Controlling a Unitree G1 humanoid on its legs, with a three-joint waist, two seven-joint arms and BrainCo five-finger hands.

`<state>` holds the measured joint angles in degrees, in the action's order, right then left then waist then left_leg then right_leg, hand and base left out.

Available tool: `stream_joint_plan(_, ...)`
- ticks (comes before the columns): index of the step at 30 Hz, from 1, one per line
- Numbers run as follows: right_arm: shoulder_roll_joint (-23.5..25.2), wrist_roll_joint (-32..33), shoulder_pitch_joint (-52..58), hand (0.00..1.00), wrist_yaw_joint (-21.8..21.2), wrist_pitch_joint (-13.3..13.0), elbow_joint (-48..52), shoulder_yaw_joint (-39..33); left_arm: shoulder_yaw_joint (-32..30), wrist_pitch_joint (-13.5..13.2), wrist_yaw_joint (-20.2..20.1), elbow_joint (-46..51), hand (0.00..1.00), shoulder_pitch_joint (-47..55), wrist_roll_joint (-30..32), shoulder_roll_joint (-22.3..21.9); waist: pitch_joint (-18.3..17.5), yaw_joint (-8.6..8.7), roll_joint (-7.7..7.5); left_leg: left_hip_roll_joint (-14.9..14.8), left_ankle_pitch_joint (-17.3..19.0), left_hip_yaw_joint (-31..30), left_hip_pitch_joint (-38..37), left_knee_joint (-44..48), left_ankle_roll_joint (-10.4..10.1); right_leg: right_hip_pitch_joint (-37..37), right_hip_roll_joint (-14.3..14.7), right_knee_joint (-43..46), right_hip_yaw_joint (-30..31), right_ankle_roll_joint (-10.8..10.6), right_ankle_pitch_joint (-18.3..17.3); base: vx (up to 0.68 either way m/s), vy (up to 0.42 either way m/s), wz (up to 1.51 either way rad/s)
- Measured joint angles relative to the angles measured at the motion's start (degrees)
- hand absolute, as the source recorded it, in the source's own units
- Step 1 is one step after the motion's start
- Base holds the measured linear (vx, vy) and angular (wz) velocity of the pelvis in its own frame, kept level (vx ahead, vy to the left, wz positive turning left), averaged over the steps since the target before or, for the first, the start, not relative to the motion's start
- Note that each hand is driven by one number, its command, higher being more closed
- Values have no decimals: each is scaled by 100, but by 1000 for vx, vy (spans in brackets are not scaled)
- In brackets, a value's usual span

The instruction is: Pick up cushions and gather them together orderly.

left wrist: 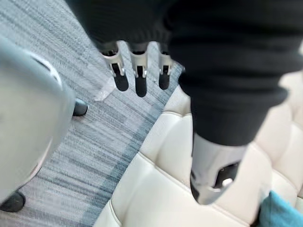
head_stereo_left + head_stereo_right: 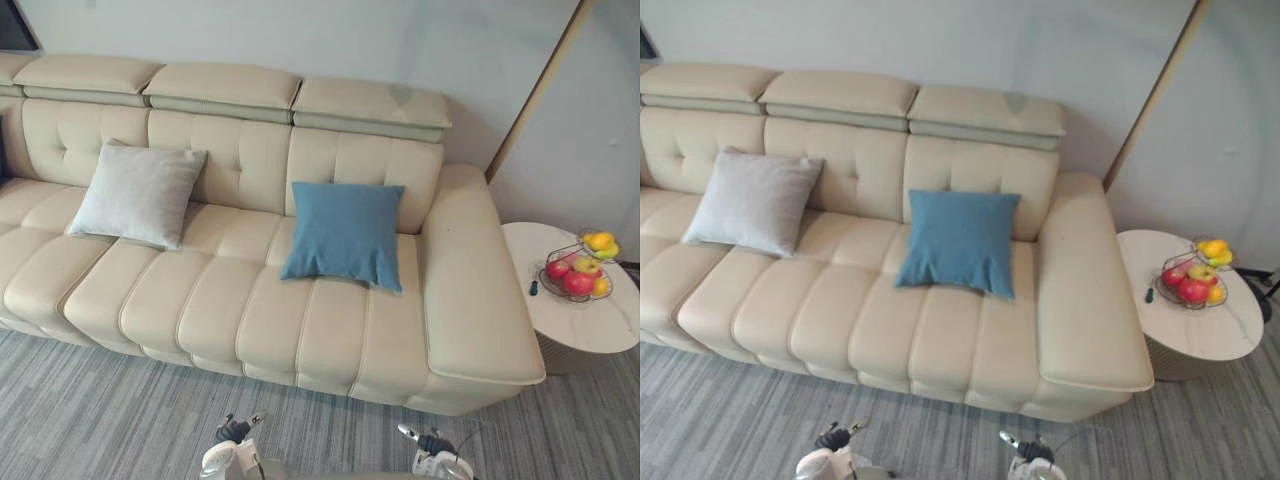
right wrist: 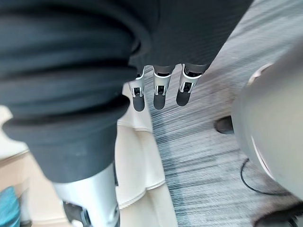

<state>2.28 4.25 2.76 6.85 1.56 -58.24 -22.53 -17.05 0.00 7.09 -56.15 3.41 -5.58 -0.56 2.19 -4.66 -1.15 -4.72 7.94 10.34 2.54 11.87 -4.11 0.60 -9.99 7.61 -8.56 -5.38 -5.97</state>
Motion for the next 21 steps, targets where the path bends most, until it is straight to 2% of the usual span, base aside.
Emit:
stream_joint_plan(5, -52, -203, 58, 0, -6, 3, -10, -238, 0, 45, -56, -138, 0, 142, 173, 42, -99, 42, 45, 178, -241, -77, -273, -566, 8, 115, -44, -158, -12, 16, 72, -46, 25, 5)
stream_joint_plan(6, -214, -201, 66, 0, -86, 18, -350, -537, 3, 45, -206, -405, 0, 152, 204, 190, 34, 130, -3, 163, -322, -470, -765, -931, -39, 533, 110, -293, -4, 20, -50, 0, 0, 0)
stream_joint_plan(16, -212, -189, 81, 0, -78, 19, -350, -545, -3, 31, -218, -415, 0, 154, 147, 189, 34, 132, -3, 160, -323, -440, -754, -964, -39, 491, 108, -293, 20, 19, -49, 0, 0, -1)
stream_joint_plan(21, -181, -175, 75, 0, -9, 34, -349, -547, -234, -65, -237, -436, 0, 154, -15, 129, 31, 146, 0, 108, -322, -14, -822, -1093, -43, 290, 154, -324, 389, 5, 28, 13, 16, -34)
